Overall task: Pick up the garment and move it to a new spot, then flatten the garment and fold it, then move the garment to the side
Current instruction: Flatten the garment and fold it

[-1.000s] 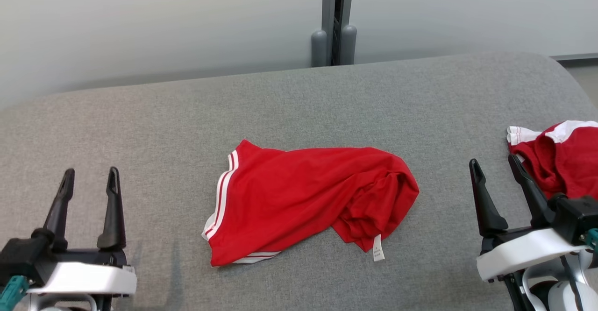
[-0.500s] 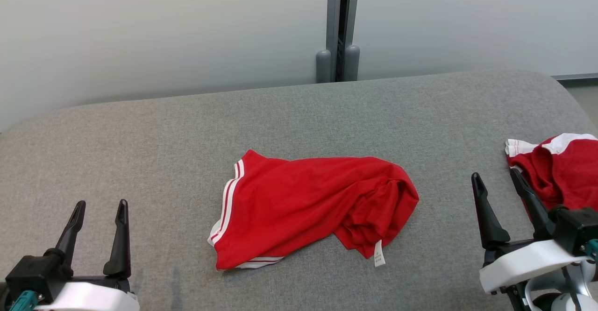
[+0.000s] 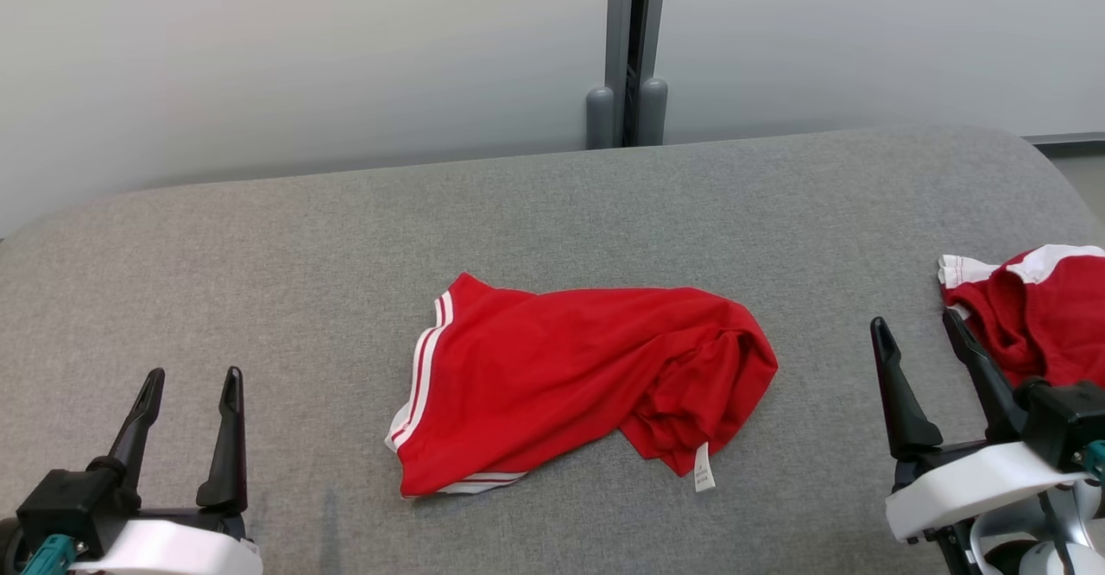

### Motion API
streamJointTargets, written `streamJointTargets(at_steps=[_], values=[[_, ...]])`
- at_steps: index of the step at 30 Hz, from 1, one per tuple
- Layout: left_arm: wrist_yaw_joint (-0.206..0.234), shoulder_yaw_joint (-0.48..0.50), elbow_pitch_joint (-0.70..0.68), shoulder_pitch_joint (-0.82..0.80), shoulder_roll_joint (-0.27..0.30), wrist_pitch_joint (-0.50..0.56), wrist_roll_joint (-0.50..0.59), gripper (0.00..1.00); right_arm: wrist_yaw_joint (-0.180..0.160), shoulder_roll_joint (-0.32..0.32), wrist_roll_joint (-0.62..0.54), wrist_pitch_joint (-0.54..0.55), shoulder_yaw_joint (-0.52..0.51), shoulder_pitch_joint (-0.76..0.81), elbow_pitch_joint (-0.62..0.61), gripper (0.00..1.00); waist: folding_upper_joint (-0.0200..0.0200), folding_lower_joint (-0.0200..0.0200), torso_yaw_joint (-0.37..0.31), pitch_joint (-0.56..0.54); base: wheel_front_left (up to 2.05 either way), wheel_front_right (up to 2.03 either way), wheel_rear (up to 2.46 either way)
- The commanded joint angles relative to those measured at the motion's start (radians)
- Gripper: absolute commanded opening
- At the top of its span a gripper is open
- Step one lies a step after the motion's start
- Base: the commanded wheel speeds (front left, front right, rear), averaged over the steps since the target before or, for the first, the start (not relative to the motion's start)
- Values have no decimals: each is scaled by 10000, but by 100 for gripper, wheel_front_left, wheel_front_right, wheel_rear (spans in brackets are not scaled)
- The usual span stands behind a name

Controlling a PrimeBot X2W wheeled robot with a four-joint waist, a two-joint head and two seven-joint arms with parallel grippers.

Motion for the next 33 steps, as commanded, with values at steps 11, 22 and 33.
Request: streamJointTargets(at_steps=[11,22,33], values=[[32,-154,-1,-534,59,-136,-20,100,2,-180,-11,155,946,-337,55,100,-1,0,351,284,0,0,0],[-91,-457,252,-1180,-133,-484,-32,100,0,-928,668,760,4950,-1700,784,100,-1,0,1292,1018,0,0,0],[-328,-868,1005,-1947,-493,-953,-59,100,0,-1678,1313,948,8421,-3631,2756,100,-1,0,2284,1612,0,0,0]])
